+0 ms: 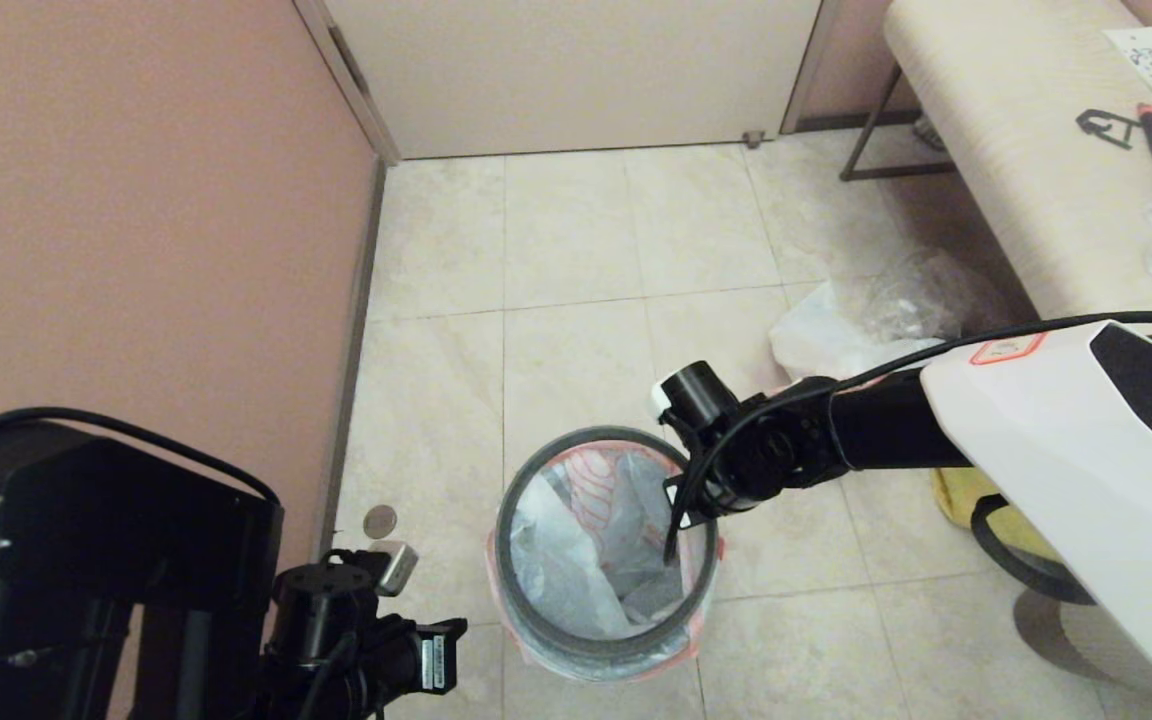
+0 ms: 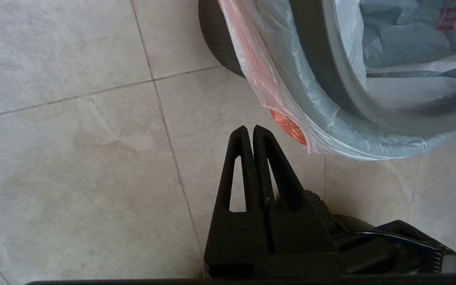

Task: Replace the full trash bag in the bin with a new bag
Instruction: Place the trash can ring on the trash can

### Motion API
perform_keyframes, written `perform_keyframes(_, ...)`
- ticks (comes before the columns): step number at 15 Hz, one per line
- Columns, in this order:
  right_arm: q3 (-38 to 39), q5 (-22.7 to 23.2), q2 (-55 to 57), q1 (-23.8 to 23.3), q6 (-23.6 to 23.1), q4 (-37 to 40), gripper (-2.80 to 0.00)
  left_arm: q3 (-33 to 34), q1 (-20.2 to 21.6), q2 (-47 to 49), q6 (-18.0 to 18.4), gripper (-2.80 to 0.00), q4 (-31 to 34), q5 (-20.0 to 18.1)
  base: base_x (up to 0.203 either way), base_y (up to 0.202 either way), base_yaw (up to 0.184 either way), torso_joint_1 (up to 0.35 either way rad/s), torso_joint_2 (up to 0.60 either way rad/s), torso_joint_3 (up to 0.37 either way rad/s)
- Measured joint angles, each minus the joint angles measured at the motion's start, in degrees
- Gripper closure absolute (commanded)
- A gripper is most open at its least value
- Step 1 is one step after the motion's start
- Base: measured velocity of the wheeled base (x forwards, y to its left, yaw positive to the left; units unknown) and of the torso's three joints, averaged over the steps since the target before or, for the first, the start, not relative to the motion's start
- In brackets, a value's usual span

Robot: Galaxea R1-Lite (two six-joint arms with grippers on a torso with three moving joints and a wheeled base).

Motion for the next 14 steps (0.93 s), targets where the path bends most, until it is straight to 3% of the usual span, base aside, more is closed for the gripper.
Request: perform_keyframes(14,1.7,-1.7,3.8,0.0,-2.1,-4.6,0.0,-0.3,0.0,0.4,0.0,0.0,0.0,0.2,0.0,0.0,0.0,0.0,0.0,0.0)
